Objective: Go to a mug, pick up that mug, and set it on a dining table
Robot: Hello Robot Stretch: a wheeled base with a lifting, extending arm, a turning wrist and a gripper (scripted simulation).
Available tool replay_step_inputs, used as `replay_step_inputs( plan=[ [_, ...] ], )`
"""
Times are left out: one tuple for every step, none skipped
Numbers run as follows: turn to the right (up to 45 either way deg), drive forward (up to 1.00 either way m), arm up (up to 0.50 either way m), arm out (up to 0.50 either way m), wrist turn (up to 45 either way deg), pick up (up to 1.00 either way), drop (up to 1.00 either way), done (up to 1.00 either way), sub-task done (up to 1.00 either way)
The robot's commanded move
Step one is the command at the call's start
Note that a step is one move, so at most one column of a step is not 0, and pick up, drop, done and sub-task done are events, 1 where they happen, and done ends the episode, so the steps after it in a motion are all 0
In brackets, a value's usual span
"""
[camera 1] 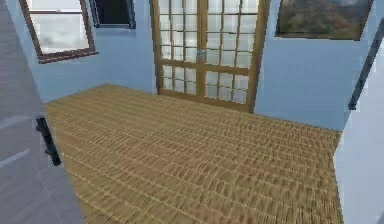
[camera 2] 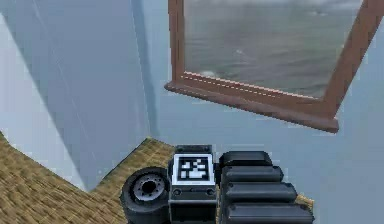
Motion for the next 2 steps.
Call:
replay_step_inputs(
  plan=[
    [36.0, 0.0, 0.0, 0.0, 0.0, 0.0, 0.0, 0.0, 0.0],
    [0.0, 0.2, 0.0, 0.0, 0.0, 0.0, 0.0, 0.0, 0.0]
  ],
)
